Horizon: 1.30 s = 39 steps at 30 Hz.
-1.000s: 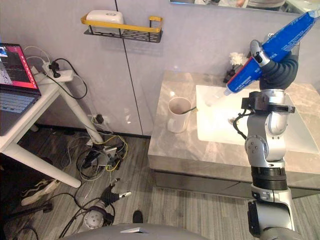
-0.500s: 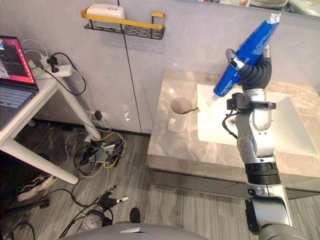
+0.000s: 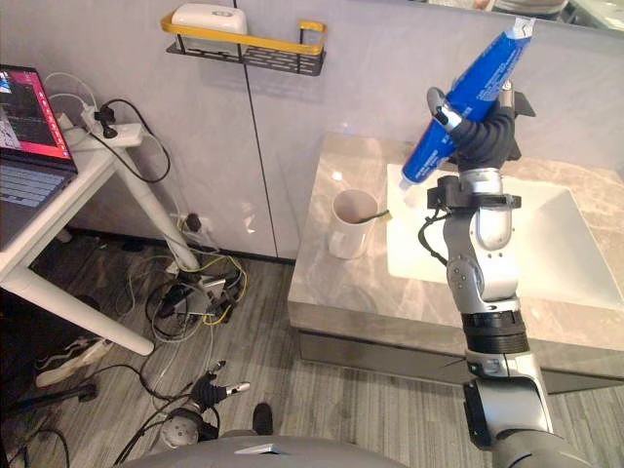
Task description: Organize washtable
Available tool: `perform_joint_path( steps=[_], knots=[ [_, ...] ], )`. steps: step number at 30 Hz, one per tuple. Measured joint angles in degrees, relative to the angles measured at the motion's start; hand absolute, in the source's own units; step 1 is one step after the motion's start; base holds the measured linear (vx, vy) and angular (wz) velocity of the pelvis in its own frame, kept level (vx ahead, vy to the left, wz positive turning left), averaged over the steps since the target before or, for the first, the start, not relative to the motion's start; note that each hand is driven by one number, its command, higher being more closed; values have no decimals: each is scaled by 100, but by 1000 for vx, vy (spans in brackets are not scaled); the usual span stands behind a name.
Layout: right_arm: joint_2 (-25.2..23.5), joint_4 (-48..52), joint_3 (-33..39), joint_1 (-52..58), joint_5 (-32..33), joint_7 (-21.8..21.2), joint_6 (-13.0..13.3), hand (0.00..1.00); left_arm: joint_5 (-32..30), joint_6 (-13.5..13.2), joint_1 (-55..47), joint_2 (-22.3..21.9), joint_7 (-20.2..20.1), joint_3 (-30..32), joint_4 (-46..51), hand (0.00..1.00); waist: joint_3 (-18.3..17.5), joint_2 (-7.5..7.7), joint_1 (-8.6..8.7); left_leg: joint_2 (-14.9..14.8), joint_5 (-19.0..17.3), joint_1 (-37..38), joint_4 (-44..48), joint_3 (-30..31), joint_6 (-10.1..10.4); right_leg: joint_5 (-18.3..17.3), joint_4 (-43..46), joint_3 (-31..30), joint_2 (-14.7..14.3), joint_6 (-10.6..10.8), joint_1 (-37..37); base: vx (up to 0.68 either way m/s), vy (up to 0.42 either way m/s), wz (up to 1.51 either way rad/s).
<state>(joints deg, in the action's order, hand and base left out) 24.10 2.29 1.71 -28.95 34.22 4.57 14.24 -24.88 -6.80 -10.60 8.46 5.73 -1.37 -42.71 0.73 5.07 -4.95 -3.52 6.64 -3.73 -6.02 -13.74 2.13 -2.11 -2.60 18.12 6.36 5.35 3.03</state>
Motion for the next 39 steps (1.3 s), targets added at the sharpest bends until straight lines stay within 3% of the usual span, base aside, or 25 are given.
perform_joint_path(
  steps=[9,34,39],
  knots=[
    [-102,0,-25,-9,0,48,0,100,0,2,21,26,26,73,5,0,80,89,-49,1,-1,-9,-1,15,1,0,5,5,0,0,-3,0,0,0],
    [-119,21,-188,-38,0,38,-4,100,101,46,-1,16,84,127,54,0,123,105,-80,2,8,-90,0,44,11,-1,24,19,-4,-2,-79,0,0,0],
    [-229,38,-192,-38,0,35,-112,100,100,54,-59,23,81,126,202,0,155,136,-84,2,8,-91,0,39,11,-1,18,16,-3,-2,-79,0,0,0]
  ],
)
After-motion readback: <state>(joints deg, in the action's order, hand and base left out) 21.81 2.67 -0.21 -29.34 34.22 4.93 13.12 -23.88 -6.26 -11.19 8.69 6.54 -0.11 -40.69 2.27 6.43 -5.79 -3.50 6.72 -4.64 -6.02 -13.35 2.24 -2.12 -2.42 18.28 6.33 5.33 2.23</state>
